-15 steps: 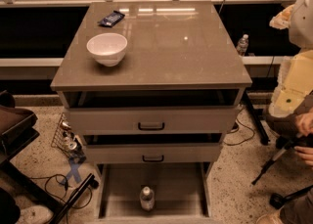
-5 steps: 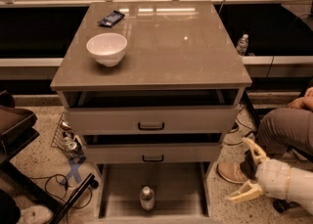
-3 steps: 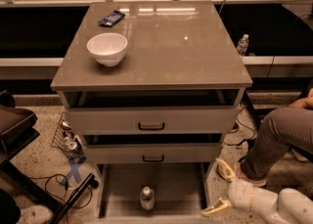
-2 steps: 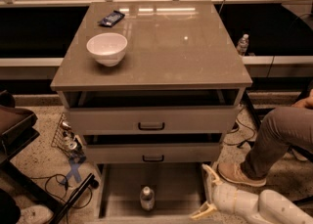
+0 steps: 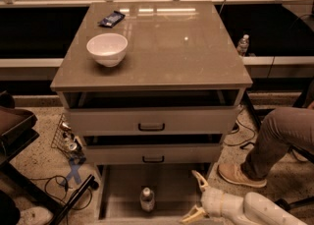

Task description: Pick blue plastic bottle from bottom drawer and place on counter

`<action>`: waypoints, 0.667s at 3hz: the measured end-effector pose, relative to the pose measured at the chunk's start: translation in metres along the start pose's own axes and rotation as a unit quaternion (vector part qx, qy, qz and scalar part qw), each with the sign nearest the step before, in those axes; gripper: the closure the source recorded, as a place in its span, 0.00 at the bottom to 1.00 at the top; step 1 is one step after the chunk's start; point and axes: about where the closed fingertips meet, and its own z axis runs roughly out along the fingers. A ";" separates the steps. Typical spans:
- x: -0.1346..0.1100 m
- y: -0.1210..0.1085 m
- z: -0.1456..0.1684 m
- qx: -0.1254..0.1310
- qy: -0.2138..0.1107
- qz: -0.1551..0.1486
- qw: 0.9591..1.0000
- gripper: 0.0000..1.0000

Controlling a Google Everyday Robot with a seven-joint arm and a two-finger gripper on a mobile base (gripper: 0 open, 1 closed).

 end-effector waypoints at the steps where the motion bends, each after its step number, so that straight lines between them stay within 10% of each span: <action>1: 0.029 -0.002 0.043 -0.016 -0.006 0.013 1.000 0.00; 2: 0.055 -0.001 0.095 -0.039 -0.035 0.021 0.998 0.00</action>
Offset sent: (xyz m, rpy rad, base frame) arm 0.0577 0.1068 -0.1358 0.1723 0.0411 0.1070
